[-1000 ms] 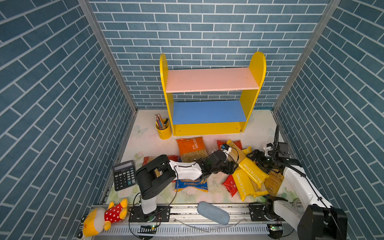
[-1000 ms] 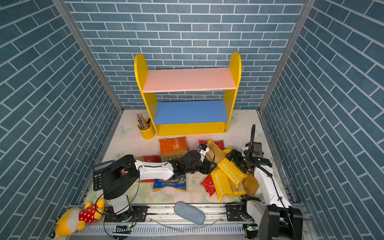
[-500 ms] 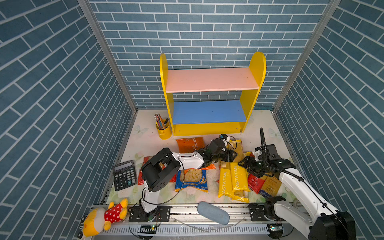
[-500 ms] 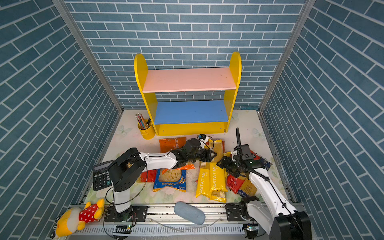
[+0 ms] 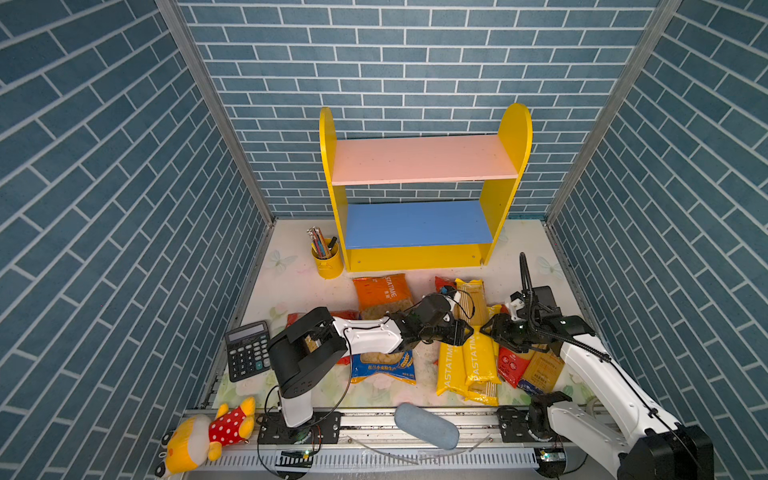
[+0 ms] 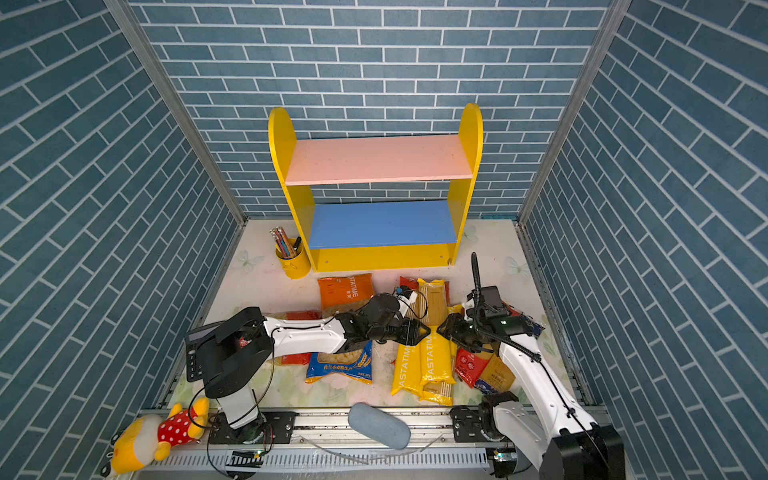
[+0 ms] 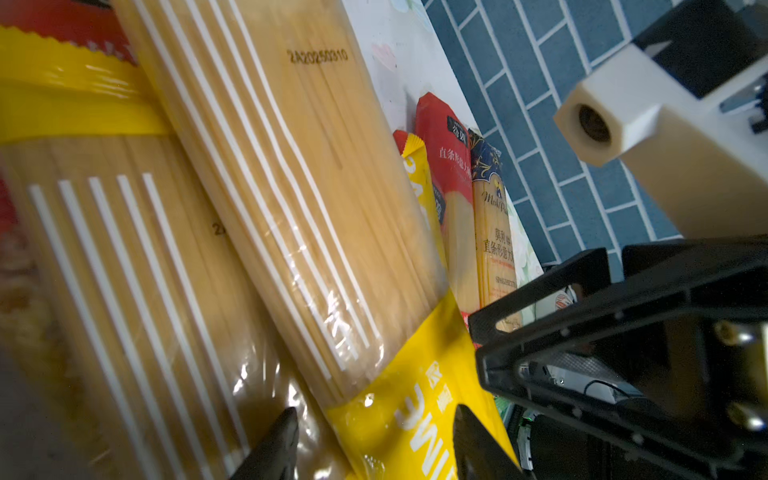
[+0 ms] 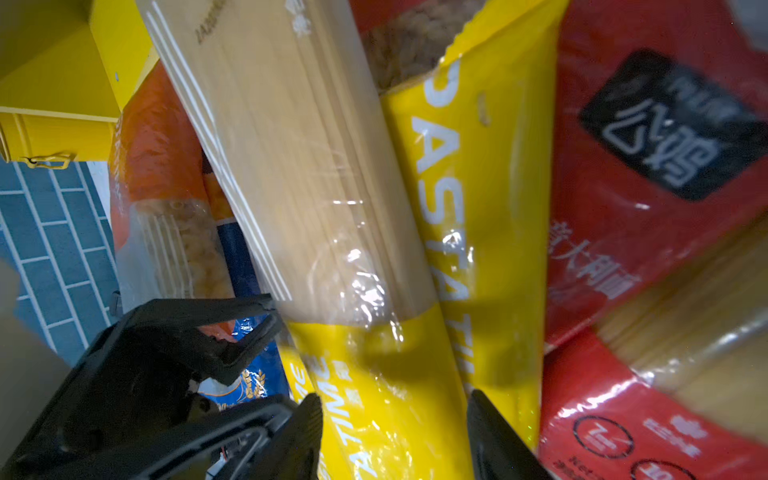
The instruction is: Place and organize the pasta boxes and bags onto the shelf
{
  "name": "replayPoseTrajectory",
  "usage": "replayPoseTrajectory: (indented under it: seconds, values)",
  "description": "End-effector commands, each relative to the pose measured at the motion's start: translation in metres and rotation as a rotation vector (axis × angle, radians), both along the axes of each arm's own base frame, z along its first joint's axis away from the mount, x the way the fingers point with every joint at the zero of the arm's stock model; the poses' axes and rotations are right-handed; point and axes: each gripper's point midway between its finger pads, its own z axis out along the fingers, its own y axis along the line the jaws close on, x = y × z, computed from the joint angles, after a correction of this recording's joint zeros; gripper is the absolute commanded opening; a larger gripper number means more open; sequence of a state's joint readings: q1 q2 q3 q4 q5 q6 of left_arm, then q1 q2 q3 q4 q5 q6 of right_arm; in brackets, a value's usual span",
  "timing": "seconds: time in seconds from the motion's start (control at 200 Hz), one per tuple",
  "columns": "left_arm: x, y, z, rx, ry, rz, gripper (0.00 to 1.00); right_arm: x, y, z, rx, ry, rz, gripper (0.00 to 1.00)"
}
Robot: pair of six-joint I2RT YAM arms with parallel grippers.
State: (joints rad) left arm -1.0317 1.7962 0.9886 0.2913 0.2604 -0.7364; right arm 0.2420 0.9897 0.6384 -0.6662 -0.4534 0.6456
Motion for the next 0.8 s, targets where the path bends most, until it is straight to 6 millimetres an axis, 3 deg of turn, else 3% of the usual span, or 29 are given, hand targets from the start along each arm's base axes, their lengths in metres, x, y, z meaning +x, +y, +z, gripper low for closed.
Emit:
replayPoseTrajectory:
  seconds: [0.0,0.2,0.295,0.415,0.61,0.795]
  values:
    - [0.0,0.004,-0.019,0.028,0.033,0.01,0.59,-0.001,0.012,-0.009,0.053,0.0,0.059,0.57]
    - [0.009,0.006,-0.03,0.004,0.073,0.02,0.42,0.0,0.029,-0.015,0.161,0.005,0.106,0.59]
    - [0.014,0.009,-0.03,-0.02,0.091,0.021,0.3,0.005,0.044,0.002,0.278,-0.058,0.131,0.58]
    - [0.019,0.014,-0.032,-0.029,0.102,0.033,0.26,0.01,0.051,0.016,0.342,-0.118,0.139,0.53]
    - [0.019,0.012,-0.034,-0.037,0.11,0.03,0.26,0.015,0.05,-0.001,0.324,-0.119,0.122,0.33]
    - [0.021,0.023,-0.019,-0.057,0.095,0.04,0.27,0.021,0.047,0.016,0.338,-0.204,0.09,0.09]
